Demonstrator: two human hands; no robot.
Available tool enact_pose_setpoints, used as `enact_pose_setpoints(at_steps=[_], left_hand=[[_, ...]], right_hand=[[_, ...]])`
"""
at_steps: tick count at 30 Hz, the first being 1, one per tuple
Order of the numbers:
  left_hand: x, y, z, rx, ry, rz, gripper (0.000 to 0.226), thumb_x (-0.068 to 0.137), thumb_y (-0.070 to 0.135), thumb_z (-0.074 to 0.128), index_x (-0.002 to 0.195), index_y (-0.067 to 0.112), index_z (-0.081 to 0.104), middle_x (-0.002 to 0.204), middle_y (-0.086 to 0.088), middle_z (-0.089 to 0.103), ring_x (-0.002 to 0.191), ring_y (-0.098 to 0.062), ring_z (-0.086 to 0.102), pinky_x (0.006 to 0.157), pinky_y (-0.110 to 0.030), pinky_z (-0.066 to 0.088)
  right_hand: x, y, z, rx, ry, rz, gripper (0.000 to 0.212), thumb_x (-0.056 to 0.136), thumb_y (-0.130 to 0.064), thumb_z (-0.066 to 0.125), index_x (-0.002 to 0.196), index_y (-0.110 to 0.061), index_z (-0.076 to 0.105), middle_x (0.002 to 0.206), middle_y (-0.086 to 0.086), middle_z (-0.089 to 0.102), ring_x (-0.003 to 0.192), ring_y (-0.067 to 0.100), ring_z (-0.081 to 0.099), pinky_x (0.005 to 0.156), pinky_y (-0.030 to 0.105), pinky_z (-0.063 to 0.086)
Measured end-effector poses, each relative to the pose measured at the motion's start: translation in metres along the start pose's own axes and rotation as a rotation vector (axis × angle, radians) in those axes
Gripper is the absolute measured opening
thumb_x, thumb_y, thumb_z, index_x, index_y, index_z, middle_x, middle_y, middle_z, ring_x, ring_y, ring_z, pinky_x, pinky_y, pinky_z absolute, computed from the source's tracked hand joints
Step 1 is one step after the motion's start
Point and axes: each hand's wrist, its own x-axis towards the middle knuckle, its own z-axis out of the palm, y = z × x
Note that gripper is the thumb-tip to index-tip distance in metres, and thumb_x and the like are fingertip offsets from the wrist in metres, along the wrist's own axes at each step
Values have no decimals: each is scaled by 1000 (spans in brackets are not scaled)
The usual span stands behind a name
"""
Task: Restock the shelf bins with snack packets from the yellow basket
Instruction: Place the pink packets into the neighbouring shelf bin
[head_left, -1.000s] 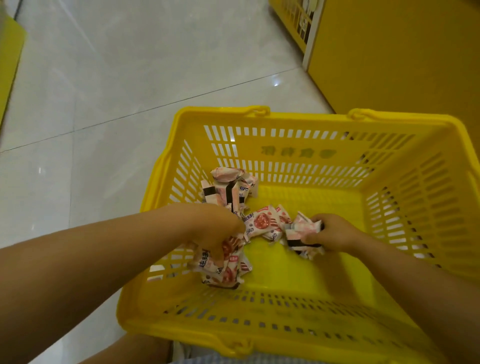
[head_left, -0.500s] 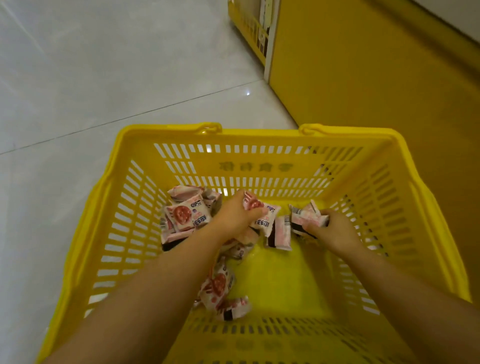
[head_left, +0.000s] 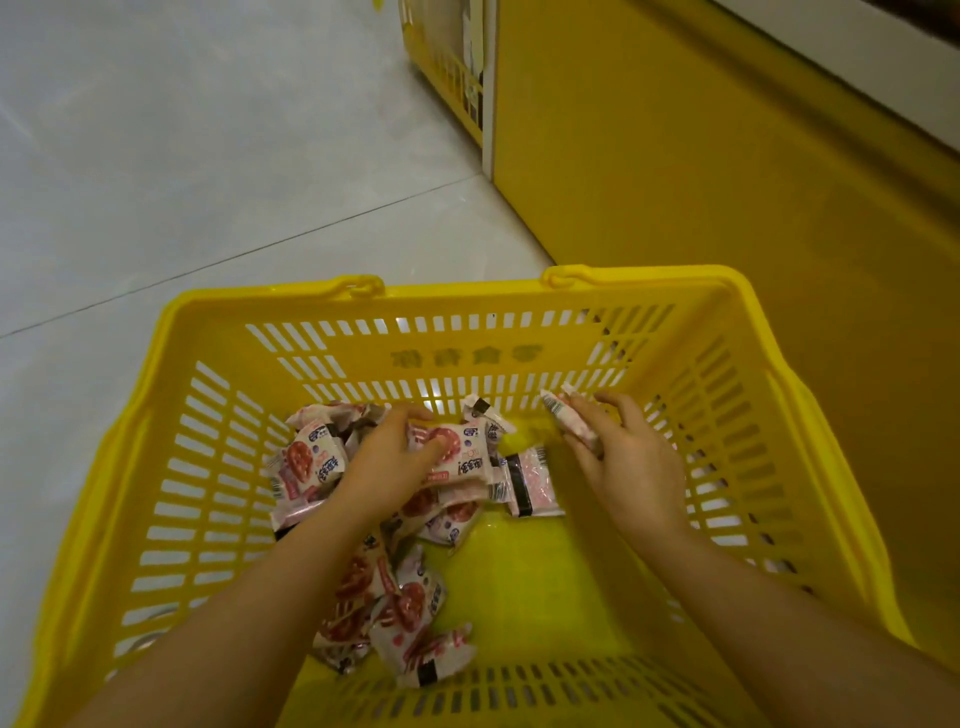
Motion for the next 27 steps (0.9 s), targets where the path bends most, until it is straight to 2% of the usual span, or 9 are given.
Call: enact_pose_setpoints(at_steps=[4,6,9,13,17,19,21,24,27], left_hand=[[-5,0,9,26,-92,8,38,90,35,64,120,35,40,87,12,56,66,-2,57,50,-17,42],[-6,5,18,-124,-56,16,31,88,29,67,113,34,50,96,22,53,75,6,60,53,-9,45],[-5,21,29,-505,28,-112,14,88,23,67,102,23,65,98,1,71,80,-12,70,64,-26,58],[-4,38,34,-897,14,-244,22,93,22,61,111,11,65,102,-13,72,92,-28,71,82,-50,56],[-4,41,32,-993,-107,-241,45,88,41,57,122,12,59,117,-14,67,107,-33,64,95,-58,47],[-3,40,29,-1096,-229,-312,53,91,47,50,127,9,58,125,-19,62,118,-38,57,103,-60,38],[-4,40,28,-1128,-267,-324,42,98,34,45,125,5,58,126,-26,59,117,-41,56,104,-59,37],[-6,39,25,-1145,-226,-322,30,91,3,39,106,5,65,114,-26,62,95,-34,64,83,-46,53],[-5,35,14,-1110,-314,-358,46,85,-4,34,121,12,58,124,-18,61,109,-37,60,92,-47,48]], right_hand=[[-1,-11,-1,263,-8,29,34,89,-35,66,122,-28,65,111,-4,70,89,16,66,71,29,53],[-1,-17,-1,406,19,64,33,88,-33,67,121,-25,67,109,-6,71,85,10,63,73,10,44],[-1,-33,-2,447,77,98,33,87,-29,69,117,-18,69,104,-4,70,89,6,55,80,24,47],[-3,-61,-5,706,-166,263,33,93,-38,58,122,-24,65,111,-9,63,101,-2,54,89,22,46],[1,-72,-8,1343,-407,609,19,99,-25,48,101,-27,67,86,-19,71,80,-4,68,62,23,57],[3,-68,-8,1250,-436,586,23,95,-14,56,111,-30,61,110,-11,66,90,8,69,72,34,60],[3,-64,-9,1135,-443,548,41,89,-11,65,123,-31,53,126,-6,53,98,11,66,78,33,59],[4,-61,-8,1194,-514,557,71,82,-6,73,139,-27,37,124,-5,50,99,9,63,67,21,56],[4,-60,-6,1055,-577,438,70,78,-4,76,138,-19,42,121,-5,56,80,6,63,70,21,56]])
